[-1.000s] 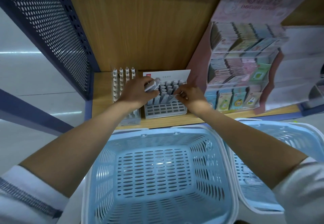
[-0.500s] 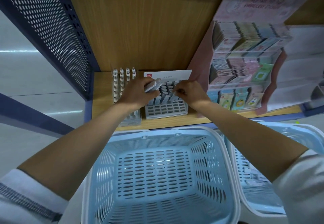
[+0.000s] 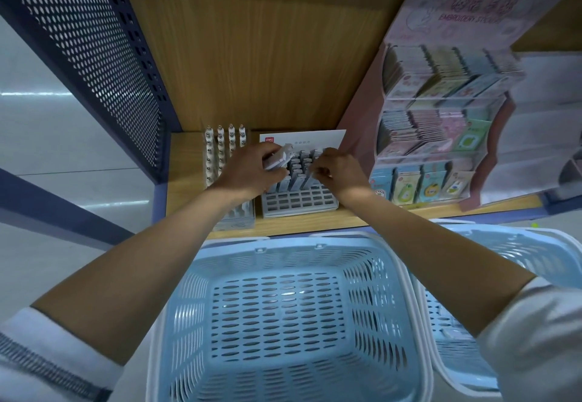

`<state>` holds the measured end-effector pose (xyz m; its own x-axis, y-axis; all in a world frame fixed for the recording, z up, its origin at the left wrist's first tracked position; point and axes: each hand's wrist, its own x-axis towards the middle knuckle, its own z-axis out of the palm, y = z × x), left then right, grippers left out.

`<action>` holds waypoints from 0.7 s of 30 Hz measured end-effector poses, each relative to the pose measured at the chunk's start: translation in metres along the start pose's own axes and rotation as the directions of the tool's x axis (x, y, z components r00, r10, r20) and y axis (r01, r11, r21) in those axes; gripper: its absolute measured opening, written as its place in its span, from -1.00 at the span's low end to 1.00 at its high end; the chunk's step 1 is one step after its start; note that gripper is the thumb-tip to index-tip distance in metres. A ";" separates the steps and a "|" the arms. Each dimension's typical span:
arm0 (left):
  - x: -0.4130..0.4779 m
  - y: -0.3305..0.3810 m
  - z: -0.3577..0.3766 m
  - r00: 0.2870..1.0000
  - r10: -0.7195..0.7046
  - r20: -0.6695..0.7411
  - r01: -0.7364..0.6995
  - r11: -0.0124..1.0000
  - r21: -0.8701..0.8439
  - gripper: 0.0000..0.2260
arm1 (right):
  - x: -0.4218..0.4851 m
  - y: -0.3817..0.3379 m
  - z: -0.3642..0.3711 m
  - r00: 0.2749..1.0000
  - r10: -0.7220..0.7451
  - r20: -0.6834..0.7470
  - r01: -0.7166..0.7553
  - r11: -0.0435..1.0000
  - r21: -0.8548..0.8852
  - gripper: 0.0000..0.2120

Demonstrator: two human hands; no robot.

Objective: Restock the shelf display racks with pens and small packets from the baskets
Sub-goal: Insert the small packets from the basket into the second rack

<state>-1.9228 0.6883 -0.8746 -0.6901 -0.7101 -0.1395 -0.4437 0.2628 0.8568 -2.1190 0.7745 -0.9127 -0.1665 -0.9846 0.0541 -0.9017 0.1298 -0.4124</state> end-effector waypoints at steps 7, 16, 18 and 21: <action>-0.002 -0.004 0.000 1.000 0.013 0.025 -0.012 1.000 -0.018 -0.72 | -0.004 0.001 0.011 0.995 0.090 -0.051 -0.090 0.996 0.001 -0.96; 0.001 -0.004 0.003 1.000 0.001 0.015 0.000 0.999 -0.049 -0.68 | 0.002 0.003 0.011 0.999 0.044 0.002 -0.044 0.999 0.027 -0.95; 0.002 -0.004 0.004 1.000 -0.007 0.007 0.007 0.998 -0.057 -0.69 | 0.005 0.003 0.010 0.999 0.047 0.010 -0.047 0.998 0.043 -0.96; 0.001 -0.005 0.003 1.000 -0.004 0.011 0.005 0.998 -0.058 -0.71 | 0.007 0.010 0.011 0.996 0.087 0.028 -0.088 0.994 0.060 -0.91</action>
<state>-1.9230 0.6883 -0.8811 -0.6943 -0.7043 -0.1481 -0.4127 0.2210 0.8837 -2.1247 0.7676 -0.9261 -0.2330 -0.9725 -0.0070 -0.8578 0.2089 -0.4696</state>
